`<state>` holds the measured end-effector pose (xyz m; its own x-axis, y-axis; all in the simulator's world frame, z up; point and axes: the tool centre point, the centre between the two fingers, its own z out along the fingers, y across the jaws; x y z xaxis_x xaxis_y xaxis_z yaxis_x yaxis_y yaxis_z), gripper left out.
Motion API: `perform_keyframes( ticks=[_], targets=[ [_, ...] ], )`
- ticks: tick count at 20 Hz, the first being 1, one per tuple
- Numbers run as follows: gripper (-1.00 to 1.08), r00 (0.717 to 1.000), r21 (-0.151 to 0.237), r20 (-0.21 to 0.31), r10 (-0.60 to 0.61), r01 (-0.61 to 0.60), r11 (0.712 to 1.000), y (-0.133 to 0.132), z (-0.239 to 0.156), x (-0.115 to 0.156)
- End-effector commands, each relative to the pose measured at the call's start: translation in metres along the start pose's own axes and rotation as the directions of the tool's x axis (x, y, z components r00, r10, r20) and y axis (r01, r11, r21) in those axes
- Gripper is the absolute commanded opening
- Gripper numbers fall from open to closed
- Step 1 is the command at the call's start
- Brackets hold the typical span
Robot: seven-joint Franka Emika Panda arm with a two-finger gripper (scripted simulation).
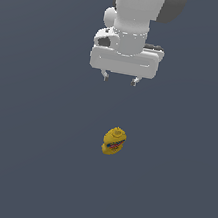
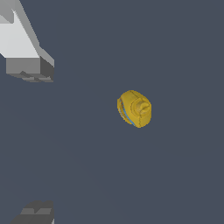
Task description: Pick up the object and move it to a goal position.
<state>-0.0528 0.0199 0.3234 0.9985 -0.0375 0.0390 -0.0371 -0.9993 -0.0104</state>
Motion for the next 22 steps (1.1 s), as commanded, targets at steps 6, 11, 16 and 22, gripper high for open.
perform_keyframes(
  ticks=[6, 11, 16, 22],
  targets=[
    [1.0, 0.994, 0.008, 0.007, 0.11, -0.11, 0.994, -0.002, 0.008, 0.011],
    [1.0, 0.975, 0.012, 0.015, 0.223, -0.223, 0.975, -0.005, 0.017, 0.023],
    [1.0, 0.936, 0.012, 0.024, 0.351, -0.351, 0.936, -0.007, 0.029, 0.037],
    [1.0, 0.868, 0.007, 0.032, 0.496, -0.496, 0.868, -0.011, 0.043, 0.052]
  ],
)
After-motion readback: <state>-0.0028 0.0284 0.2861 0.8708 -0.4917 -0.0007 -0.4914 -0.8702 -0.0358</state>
